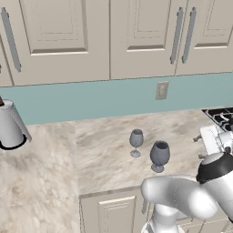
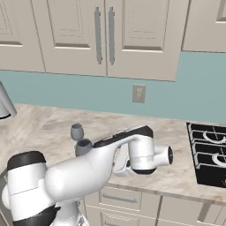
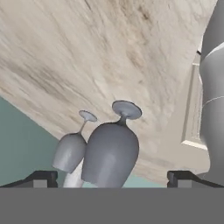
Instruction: Retrieve the wine glasses from the counter and place one next to each plate.
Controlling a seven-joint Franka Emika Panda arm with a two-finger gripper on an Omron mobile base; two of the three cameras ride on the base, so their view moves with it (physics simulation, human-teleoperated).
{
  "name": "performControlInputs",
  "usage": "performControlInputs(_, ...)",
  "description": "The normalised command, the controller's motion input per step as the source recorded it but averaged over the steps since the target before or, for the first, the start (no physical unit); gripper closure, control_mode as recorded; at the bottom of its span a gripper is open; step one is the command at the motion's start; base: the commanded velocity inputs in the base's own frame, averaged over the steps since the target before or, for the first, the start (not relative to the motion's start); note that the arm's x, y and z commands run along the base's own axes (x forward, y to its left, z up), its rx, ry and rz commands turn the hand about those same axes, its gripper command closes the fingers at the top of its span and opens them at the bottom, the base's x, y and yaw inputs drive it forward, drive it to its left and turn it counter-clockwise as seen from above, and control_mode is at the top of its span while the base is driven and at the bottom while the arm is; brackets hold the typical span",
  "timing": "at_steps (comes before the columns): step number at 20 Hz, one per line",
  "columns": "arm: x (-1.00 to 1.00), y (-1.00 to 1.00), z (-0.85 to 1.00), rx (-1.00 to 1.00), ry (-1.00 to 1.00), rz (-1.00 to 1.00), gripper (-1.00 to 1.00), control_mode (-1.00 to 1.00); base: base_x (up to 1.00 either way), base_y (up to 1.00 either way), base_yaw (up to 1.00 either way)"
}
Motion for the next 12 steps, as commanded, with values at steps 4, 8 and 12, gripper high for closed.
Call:
performControlInputs(4, 0.09, 0.03, -0.45, 0.07, 0.29, 0.01, -1.00, -1.00, 0.00, 0.00, 0.00)
performControlInputs(8, 0.00, 0.11, -0.42, 0.07, 0.16, 0.01, -1.00, -1.00, 0.00, 0.00, 0.00)
performControlInputs(12, 0.00, 0.16, -0.20, 0.16, 0.11, 0.00, -1.00, -1.00, 0.00, 0.00, 0.00)
